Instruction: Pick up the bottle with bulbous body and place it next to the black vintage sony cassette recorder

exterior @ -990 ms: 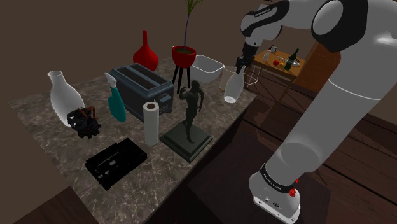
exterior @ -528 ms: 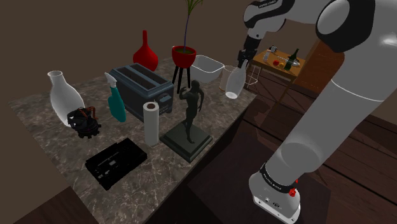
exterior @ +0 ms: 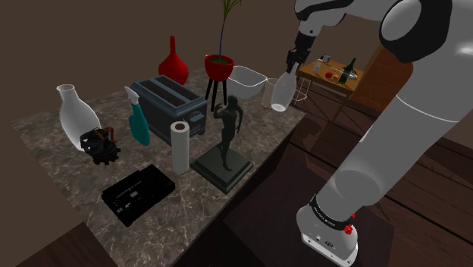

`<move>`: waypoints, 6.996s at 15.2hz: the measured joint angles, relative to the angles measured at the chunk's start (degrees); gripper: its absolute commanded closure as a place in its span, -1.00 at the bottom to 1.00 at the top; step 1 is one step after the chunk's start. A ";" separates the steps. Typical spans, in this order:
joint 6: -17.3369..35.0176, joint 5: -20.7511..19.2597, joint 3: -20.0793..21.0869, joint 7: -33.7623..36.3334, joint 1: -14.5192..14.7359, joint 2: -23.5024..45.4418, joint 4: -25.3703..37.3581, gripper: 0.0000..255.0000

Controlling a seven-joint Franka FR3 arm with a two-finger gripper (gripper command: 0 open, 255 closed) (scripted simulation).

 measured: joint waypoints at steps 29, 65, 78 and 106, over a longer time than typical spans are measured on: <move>-24.28 3.84 -1.28 -1.94 -2.06 6.23 29.25 1.00; -31.71 -7.06 22.64 35.64 13.42 -22.78 9.76 1.00; -32.77 -2.35 37.40 55.59 18.08 -24.22 9.05 1.00; -21.07 2.14 51.93 75.34 23.70 -21.19 -0.07 1.00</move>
